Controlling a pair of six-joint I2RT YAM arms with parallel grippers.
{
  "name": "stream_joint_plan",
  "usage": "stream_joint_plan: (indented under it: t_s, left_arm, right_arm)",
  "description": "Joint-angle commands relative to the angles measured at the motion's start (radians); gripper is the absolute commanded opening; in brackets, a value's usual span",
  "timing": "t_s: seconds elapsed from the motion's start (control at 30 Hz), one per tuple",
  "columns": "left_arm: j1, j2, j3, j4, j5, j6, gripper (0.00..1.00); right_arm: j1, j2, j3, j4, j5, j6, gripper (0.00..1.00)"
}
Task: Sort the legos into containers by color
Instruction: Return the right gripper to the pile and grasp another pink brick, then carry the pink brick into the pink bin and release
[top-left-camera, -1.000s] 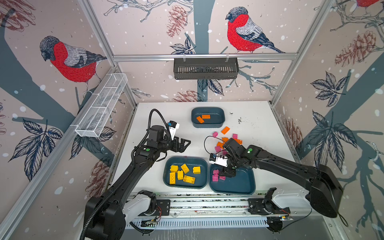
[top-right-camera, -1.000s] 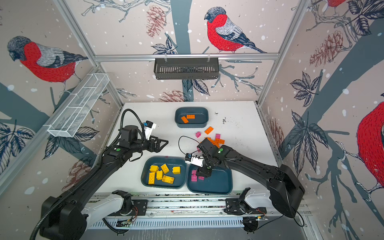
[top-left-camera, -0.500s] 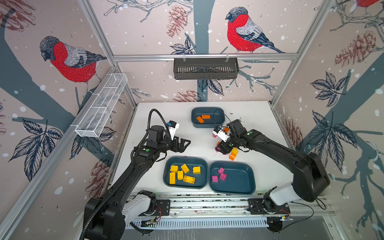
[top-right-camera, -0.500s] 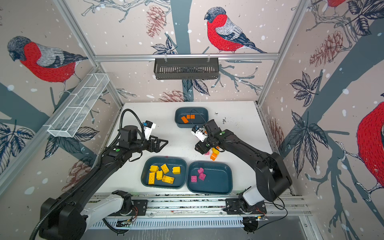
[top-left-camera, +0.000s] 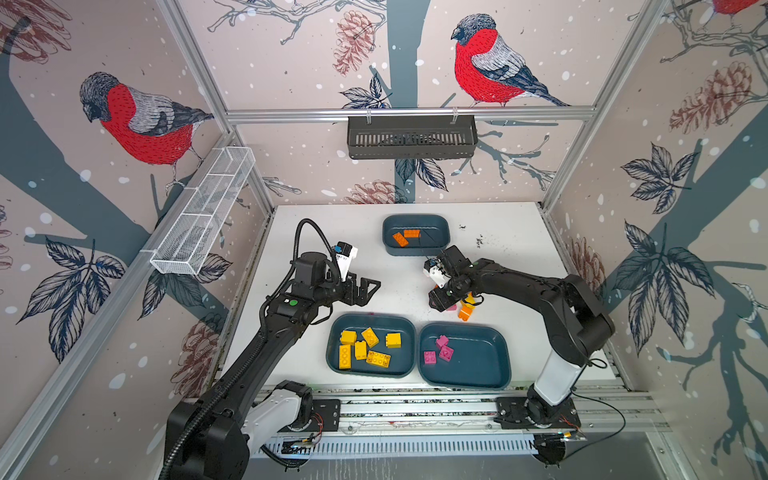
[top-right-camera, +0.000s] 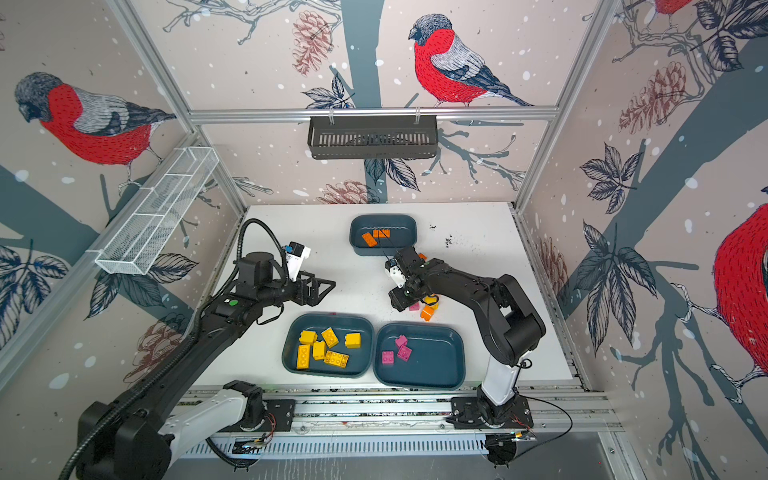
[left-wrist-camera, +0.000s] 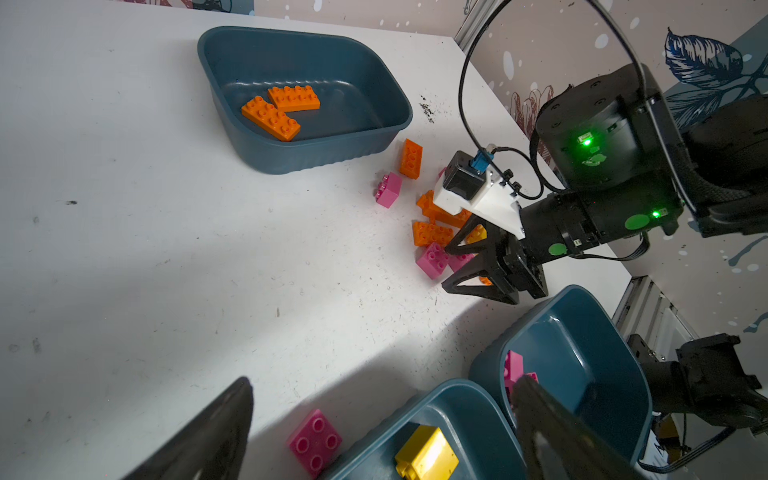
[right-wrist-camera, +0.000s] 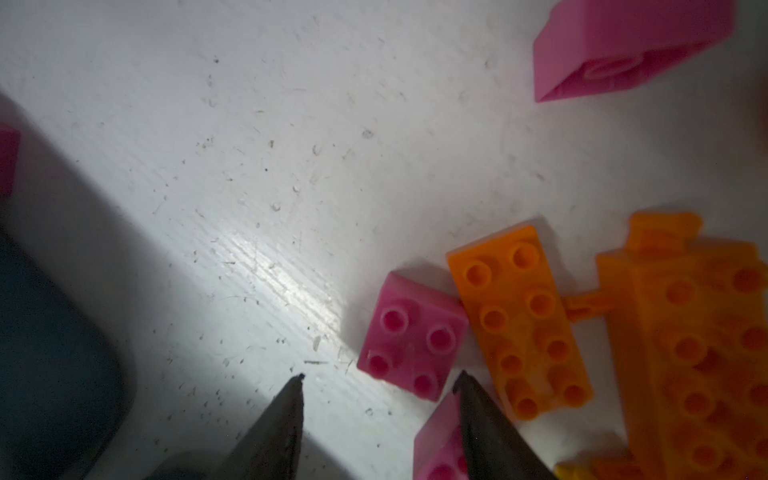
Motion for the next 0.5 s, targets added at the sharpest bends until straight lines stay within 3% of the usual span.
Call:
stream_joint_plan:
  t_s: [0.0,0.23,0.47]
  left_arm:
    - [0.001,-0.004,-0.004,0.019,-0.009,0.015,0.96]
    - [0.001,-0.004,-0.004,0.016,-0.009,0.016,0.96]
    - [0.002,-0.009,-0.005,0.003,-0.014,0.022,0.96]
  right_arm:
    - [0.011,0.028,0.017,0.019,0.015,0.012,0.59]
    - [0.050,0.097,0.074,0.017,0.071,0.006,0.52]
    - [0.075,0.106,0.101,0.001,0.126,-0.001,0.27]
